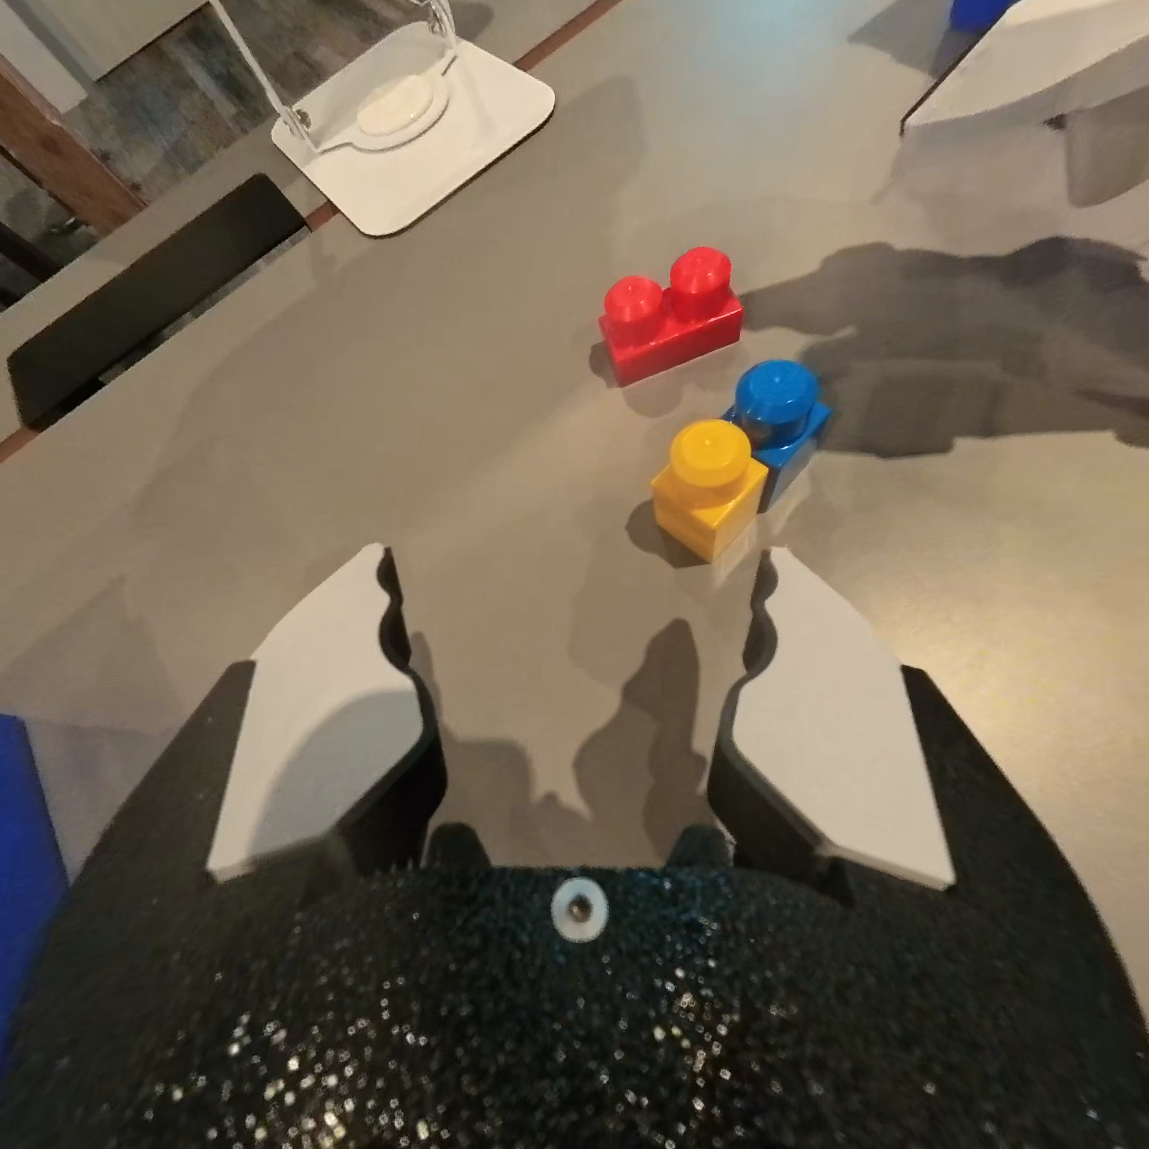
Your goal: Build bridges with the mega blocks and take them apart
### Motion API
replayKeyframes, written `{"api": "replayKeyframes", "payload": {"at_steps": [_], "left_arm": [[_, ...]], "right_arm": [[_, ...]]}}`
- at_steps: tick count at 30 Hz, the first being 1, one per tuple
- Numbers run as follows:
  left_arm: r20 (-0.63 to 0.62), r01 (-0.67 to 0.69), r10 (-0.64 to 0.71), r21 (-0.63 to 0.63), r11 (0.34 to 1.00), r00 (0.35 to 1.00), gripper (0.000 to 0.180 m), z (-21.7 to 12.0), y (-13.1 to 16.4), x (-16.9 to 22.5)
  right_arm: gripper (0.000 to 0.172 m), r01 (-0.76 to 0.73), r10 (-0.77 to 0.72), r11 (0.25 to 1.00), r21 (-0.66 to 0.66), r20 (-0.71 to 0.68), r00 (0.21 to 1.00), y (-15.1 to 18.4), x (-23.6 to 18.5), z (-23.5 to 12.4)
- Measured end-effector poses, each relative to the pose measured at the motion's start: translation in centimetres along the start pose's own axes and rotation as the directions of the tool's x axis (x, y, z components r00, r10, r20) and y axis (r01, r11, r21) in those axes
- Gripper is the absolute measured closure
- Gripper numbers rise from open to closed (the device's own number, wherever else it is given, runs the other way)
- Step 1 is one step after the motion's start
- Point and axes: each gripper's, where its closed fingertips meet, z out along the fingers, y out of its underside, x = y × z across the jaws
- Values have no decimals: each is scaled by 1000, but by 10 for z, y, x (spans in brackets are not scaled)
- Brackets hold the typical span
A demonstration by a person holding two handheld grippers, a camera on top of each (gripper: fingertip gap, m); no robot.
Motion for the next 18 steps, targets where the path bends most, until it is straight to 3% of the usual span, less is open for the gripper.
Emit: {"api": "replayKeyframes", "payload": {"at_steps": [18], "left_arm": [[9,-14,14,29,999,1000,73,2,-4,-2]], "right_arm": [[114,29,-29,1000,1,-54,998,0,7,-1]]}}
